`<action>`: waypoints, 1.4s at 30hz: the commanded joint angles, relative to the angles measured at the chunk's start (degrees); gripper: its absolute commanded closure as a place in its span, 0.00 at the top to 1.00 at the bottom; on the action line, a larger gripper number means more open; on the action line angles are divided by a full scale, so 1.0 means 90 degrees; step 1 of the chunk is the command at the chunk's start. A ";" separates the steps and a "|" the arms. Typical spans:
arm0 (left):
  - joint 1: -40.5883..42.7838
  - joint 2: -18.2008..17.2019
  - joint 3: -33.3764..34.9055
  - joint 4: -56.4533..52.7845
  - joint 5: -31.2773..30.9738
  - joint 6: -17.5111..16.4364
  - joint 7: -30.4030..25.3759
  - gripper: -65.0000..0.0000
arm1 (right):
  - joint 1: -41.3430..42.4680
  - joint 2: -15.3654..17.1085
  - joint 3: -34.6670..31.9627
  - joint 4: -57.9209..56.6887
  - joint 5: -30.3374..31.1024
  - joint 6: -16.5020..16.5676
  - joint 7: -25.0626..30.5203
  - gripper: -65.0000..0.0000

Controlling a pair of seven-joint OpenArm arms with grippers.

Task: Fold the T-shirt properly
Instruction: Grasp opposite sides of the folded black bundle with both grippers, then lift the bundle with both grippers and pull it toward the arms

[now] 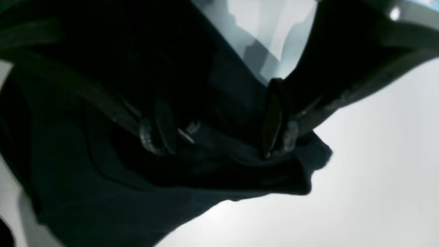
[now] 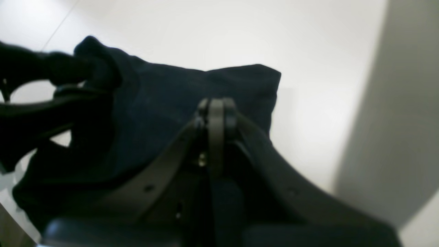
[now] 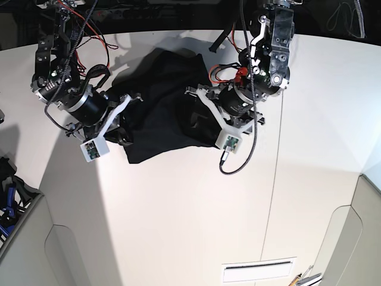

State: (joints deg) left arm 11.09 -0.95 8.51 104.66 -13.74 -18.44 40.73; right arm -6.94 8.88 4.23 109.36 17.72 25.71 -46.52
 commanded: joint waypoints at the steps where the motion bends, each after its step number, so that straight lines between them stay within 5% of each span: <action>1: -0.0049 0.0017 0.0005 0.0107 -0.0044 -0.0017 -0.0085 0.60 | 0.0080 0.0032 0.0024 0.0090 0.0075 0.0019 0.0141 0.00; 5: -0.0049 0.0017 0.0005 0.0107 -0.0029 -0.0017 0.0151 0.26 | 0.0080 0.0032 0.0024 0.0090 0.0075 0.0019 0.0146 0.00; 7: -0.0049 0.0015 0.0005 0.0109 0.0151 -0.0022 0.0311 0.22 | 0.0080 0.0034 0.0024 0.0090 0.0073 0.0019 0.0146 0.00; 11: -0.0049 -0.0056 0.0005 0.0151 0.0641 -0.0019 0.0505 0.22 | 0.0080 0.0036 0.0024 0.0090 -0.0022 0.0019 0.0148 0.00; 18: -0.0046 -0.0474 0.0005 0.0911 0.0517 0.0189 0.0821 0.23 | 0.0083 0.0034 0.0024 0.0090 -0.0112 0.0019 0.0197 0.00; 25: -0.0024 -0.0731 0.0005 0.1256 0.0022 -0.0238 0.0984 0.24 | 0.0083 0.0034 0.0024 0.0090 -0.0112 0.0017 0.0219 0.00; 30: 0.0058 -0.0731 0.0005 0.1256 -0.0228 -0.0384 0.1005 0.54 | 0.0085 0.0036 0.0024 0.0090 -0.0112 0.0017 0.0221 0.00; 35: 0.0209 -0.0850 -0.0092 0.1489 -0.0709 -0.0384 0.0903 0.55 | 0.0100 0.0039 0.0036 0.0090 -0.0121 0.0017 0.0447 0.00; 39: 0.0593 -0.0865 -0.0338 0.2334 -0.0860 -0.0396 0.0644 0.34 | 0.0141 0.0051 0.0036 0.0090 -0.0427 0.0017 0.0746 0.00; 42: 0.0855 -0.0865 -0.0274 0.2693 -0.1282 -0.0828 0.0646 0.16 | 0.0381 0.0053 0.0034 0.0022 -0.0418 0.0012 0.0765 0.00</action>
State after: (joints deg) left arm 18.79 -8.73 5.89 127.76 -24.47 -25.82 47.64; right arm -4.64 8.91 4.27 108.73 13.28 25.69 -41.52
